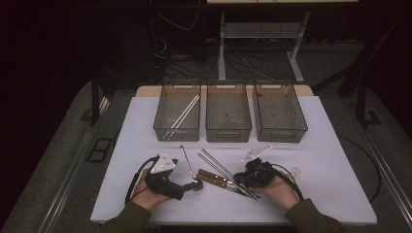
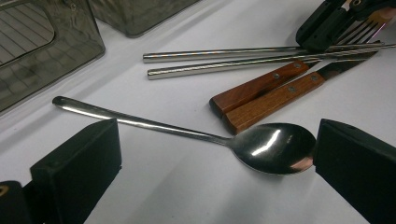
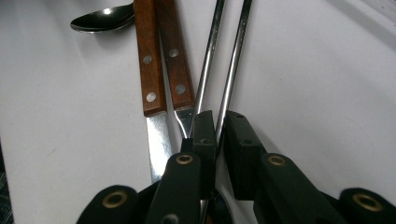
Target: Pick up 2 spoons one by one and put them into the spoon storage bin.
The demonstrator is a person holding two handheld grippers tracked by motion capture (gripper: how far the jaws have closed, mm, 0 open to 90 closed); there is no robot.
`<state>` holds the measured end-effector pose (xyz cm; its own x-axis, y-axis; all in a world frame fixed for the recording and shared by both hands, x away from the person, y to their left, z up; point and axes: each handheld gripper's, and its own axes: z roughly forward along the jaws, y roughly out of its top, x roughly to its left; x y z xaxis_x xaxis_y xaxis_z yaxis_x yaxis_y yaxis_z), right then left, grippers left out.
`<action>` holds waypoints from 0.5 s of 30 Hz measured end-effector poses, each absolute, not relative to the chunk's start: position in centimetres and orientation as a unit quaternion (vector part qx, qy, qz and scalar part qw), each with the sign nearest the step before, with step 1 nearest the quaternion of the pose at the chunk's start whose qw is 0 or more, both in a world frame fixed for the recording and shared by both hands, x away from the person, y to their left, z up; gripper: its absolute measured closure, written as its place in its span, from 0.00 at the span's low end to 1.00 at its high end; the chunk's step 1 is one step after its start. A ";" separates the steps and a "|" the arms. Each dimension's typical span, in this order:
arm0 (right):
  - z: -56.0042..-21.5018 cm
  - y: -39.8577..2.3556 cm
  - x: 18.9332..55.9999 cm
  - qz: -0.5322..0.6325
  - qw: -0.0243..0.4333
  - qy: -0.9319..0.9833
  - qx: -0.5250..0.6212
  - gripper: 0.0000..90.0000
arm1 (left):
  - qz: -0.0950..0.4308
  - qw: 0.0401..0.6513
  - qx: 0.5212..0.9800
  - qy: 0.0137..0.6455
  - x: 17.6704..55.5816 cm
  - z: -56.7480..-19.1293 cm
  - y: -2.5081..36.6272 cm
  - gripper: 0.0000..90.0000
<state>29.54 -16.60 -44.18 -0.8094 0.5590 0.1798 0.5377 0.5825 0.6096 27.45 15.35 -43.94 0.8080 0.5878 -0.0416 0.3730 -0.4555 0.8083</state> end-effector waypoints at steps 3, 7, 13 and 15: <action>-44.3 -16.5 29.6 0.337 0.017 0.888 0.312 0.92 | 0.122 0.438 0.844 0.285 27.4 -44.0 15.3 0.00; -44.3 -16.4 29.5 0.336 0.019 0.886 0.320 0.93 | 0.123 0.438 0.844 0.284 27.5 -43.9 15.3 0.00; -44.2 -16.1 29.4 0.333 0.022 0.881 0.336 0.94 | 0.123 0.438 0.844 0.283 27.5 -43.9 15.3 0.00; -44.2 -16.0 29.4 0.333 0.021 0.880 0.338 0.94 | 0.123 0.438 0.844 0.284 27.5 -43.9 15.3 0.00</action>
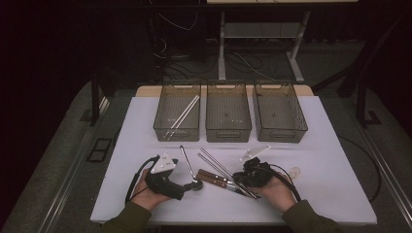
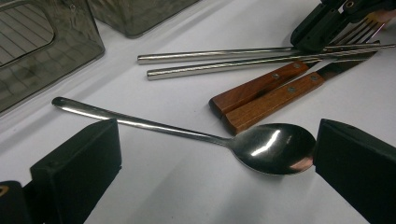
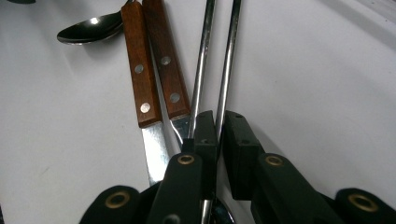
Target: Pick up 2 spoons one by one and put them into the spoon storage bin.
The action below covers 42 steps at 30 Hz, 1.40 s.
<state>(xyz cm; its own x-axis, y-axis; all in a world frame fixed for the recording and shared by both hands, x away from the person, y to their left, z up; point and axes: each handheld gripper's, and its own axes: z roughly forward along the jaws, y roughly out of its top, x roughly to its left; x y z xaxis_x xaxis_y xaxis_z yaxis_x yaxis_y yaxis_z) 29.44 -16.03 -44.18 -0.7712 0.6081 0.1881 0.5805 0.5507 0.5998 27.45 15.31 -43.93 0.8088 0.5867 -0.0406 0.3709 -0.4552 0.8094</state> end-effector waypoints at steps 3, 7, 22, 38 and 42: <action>-44.2 -15.8 29.5 0.334 0.021 0.879 0.339 0.94 | 0.123 0.438 0.844 0.283 27.5 -43.9 15.3 0.00; -44.2 -15.5 29.6 0.334 0.023 0.879 0.339 0.95 | 0.123 0.438 0.844 0.284 27.5 -43.9 15.3 0.00; -44.0 -15.2 30.1 0.333 0.033 0.880 0.336 0.96 | 0.123 0.439 0.844 0.283 27.5 -43.9 15.3 0.00; -42.7 -16.5 30.5 0.357 0.027 0.868 0.344 0.96 | 0.121 0.441 0.843 0.283 27.4 -43.9 15.3 0.00; -42.1 -17.1 30.7 0.367 0.024 0.866 0.340 0.96 | 0.120 0.441 0.843 0.282 27.4 -43.9 15.3 0.00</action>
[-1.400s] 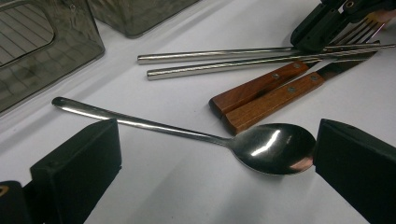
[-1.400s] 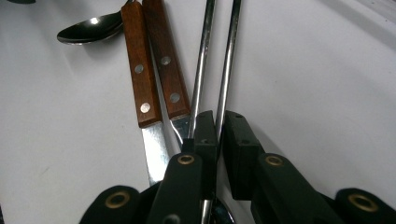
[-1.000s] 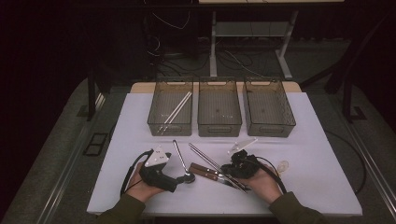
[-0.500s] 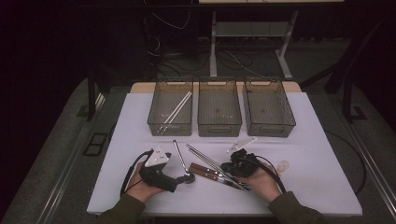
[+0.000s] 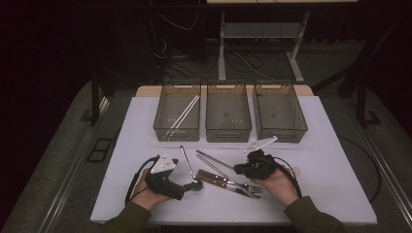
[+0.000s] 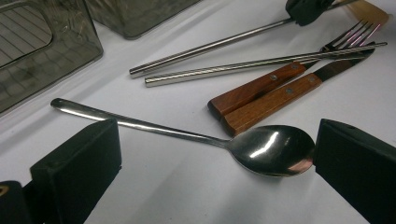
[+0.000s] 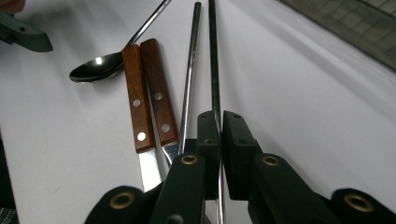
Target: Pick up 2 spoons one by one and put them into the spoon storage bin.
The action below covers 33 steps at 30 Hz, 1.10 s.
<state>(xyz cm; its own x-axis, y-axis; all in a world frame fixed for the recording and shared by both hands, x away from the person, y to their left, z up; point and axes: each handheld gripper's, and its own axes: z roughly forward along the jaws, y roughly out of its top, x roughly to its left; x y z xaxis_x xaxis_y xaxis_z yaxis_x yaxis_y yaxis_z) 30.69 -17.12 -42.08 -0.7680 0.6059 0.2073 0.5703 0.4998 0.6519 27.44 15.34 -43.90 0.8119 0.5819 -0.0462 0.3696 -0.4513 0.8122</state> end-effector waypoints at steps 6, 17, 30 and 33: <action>-41.1 -18.3 30.9 0.386 0.025 0.856 0.342 0.96 | 0.119 0.444 0.842 0.283 27.4 -43.9 15.4 0.00; -38.7 -20.8 31.3 0.433 0.026 0.832 0.346 0.96 | 0.112 0.451 0.841 0.276 27.4 -43.9 15.6 0.00; -36.4 -21.6 32.1 0.469 0.033 0.819 0.329 0.96 | 0.107 0.459 0.838 0.275 27.2 -43.9 16.2 0.00; -35.8 -21.6 32.6 0.475 0.039 0.815 0.330 0.96 | 0.104 0.459 0.839 0.272 27.1 -43.9 16.2 0.00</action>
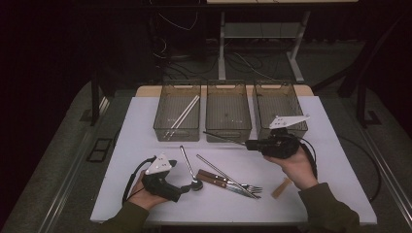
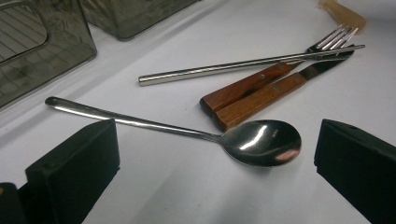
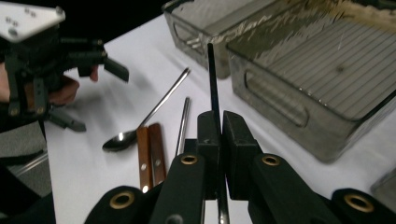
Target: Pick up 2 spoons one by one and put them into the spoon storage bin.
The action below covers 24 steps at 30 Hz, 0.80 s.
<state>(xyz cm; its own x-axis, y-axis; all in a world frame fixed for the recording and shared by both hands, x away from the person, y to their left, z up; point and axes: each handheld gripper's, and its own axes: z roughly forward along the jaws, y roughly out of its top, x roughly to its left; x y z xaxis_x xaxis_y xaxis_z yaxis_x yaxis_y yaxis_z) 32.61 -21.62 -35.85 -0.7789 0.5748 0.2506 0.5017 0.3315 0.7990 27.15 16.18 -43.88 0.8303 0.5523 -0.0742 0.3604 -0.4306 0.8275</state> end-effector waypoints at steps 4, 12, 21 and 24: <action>-35.1 -21.4 33.4 0.484 0.046 0.809 0.332 0.96 | 0.101 0.460 0.840 0.269 27.0 -43.9 16.5 0.00; -33.7 -19.7 35.7 0.487 0.056 0.804 0.338 0.96 | 0.099 0.462 0.842 0.262 27.0 -44.0 16.6 0.00; -33.3 -16.3 39.4 0.477 0.067 0.804 0.348 0.96 | 0.091 0.468 0.839 0.264 27.0 -44.1 16.5 0.00; -33.5 -14.8 40.6 0.472 0.067 0.804 0.356 0.96 | 0.088 0.470 0.837 0.266 27.0 -44.2 16.4 0.00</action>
